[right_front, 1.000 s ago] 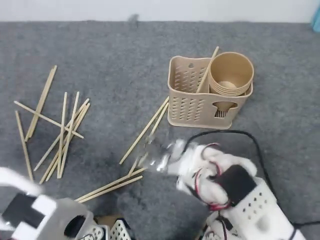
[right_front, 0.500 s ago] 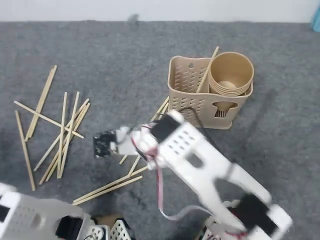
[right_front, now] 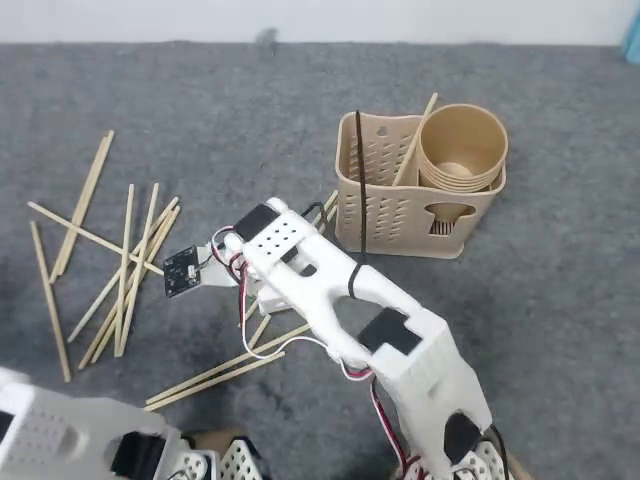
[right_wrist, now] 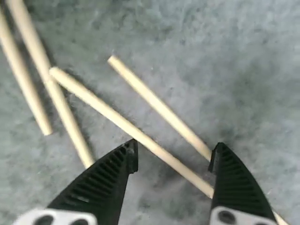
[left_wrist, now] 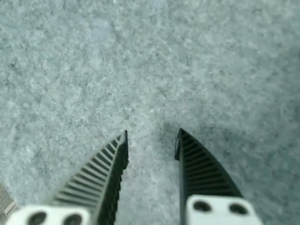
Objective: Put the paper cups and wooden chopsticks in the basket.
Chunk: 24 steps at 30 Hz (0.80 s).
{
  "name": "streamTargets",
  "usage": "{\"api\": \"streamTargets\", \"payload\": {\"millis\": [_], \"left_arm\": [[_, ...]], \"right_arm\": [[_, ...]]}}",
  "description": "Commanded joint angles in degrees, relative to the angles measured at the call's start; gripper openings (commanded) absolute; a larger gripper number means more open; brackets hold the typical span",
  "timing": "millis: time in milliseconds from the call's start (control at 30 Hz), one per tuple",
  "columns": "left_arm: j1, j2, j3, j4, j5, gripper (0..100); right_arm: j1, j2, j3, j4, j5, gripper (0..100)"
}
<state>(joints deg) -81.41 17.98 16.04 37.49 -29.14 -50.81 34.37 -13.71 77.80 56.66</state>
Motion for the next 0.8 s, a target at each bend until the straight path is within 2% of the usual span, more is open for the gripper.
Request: {"api": "streamTargets", "payload": {"millis": [0,67,233,300,433,667,767], "left_arm": [[0.00,-0.26,-0.13,-1.23,0.88,16],[0.00,-0.18,-0.13,-1.23,0.88,16],[-0.26,-0.18,-0.13,-1.14,0.88,16],[-0.35,-0.18,-0.13,-1.14,0.88,16],[-0.35,-0.18,-0.13,-1.05,0.88,16],[-0.26,-0.18,-0.13,-1.05,0.97,16],[-0.18,-0.18,-0.13,-1.05,0.97,16]], "right_arm": [[0.04,0.04,-2.73,0.22,1.93,24.1],[0.40,0.31,-2.81,1.19,2.64,21.5],[0.57,0.31,-2.90,0.92,2.37,0.0],[0.57,0.31,-2.99,0.84,2.29,2.8],[0.57,0.13,-3.34,0.13,2.11,0.8],[1.10,-0.22,-12.66,-1.01,-6.15,0.8],[0.92,-0.75,-17.93,1.54,-9.58,0.8]]}}
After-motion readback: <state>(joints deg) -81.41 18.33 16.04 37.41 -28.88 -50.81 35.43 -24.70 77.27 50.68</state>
